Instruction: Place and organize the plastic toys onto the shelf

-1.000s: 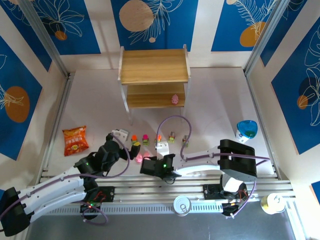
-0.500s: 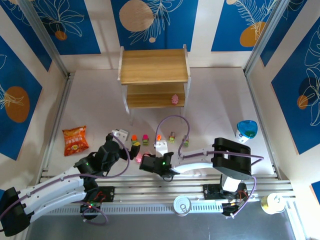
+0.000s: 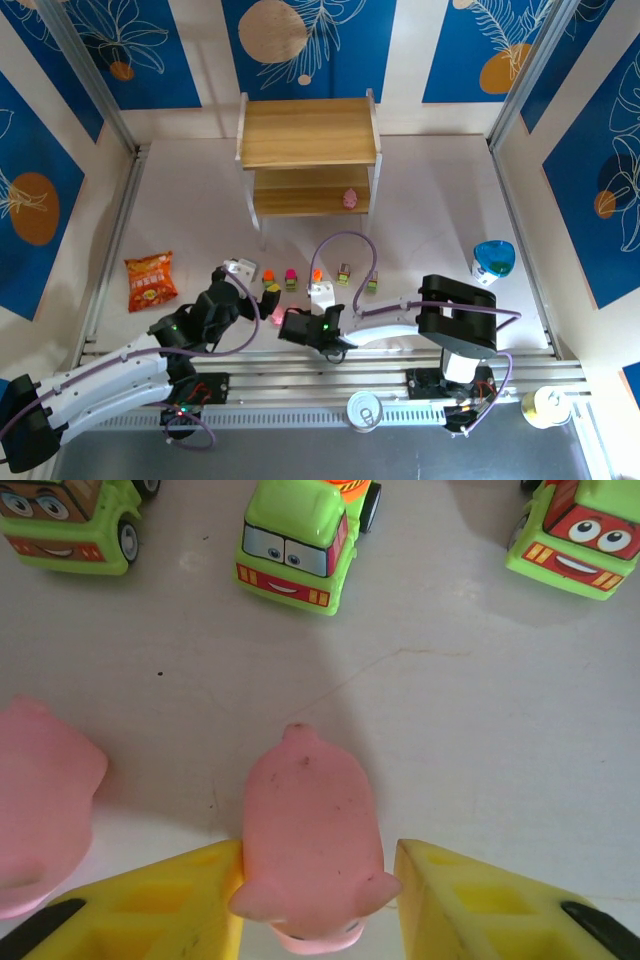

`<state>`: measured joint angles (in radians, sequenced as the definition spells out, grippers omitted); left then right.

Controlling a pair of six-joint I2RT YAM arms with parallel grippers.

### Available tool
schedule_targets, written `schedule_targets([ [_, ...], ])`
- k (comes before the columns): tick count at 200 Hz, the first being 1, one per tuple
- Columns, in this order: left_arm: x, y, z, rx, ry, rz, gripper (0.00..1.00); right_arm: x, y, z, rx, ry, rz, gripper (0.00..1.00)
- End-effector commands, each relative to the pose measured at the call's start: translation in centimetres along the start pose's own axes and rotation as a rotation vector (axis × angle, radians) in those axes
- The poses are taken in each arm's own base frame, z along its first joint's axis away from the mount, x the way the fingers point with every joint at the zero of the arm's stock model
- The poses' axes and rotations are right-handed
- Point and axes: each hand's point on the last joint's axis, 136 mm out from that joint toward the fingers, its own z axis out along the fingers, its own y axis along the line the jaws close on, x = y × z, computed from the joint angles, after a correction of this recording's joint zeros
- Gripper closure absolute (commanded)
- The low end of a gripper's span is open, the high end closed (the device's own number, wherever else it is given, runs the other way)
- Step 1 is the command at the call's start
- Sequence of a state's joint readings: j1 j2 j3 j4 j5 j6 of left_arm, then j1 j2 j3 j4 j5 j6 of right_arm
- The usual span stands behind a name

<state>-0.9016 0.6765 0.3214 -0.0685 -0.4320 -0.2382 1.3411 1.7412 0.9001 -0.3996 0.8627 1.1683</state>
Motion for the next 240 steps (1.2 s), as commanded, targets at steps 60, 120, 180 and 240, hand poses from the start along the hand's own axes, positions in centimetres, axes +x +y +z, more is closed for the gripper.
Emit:
schedule_targets([
  [60, -0.3, 0.0, 0.0, -0.008, -0.011, -0.007, 0.00, 0.6, -0.7, 0.7, 0.019, 0.008, -0.018, 0.62],
  [120, -0.3, -0.1, 0.0, -0.005, -0.011, -0.006, 0.00, 0.5, -0.8, 0.4, 0.023, 0.000, -0.023, 0.66],
  [180, -0.4, -0.7, 0.2, 0.026, -0.011, 0.006, 0.00, -0.5, -0.9, -1.2, 0.023, -0.051, -0.022, 0.68],
  [240, -0.6, -1.0, 0.1, 0.045, -0.024, 0.011, 0.00, -3.1, -1.7, -4.0, 0.019, -0.100, -0.006, 0.68],
])
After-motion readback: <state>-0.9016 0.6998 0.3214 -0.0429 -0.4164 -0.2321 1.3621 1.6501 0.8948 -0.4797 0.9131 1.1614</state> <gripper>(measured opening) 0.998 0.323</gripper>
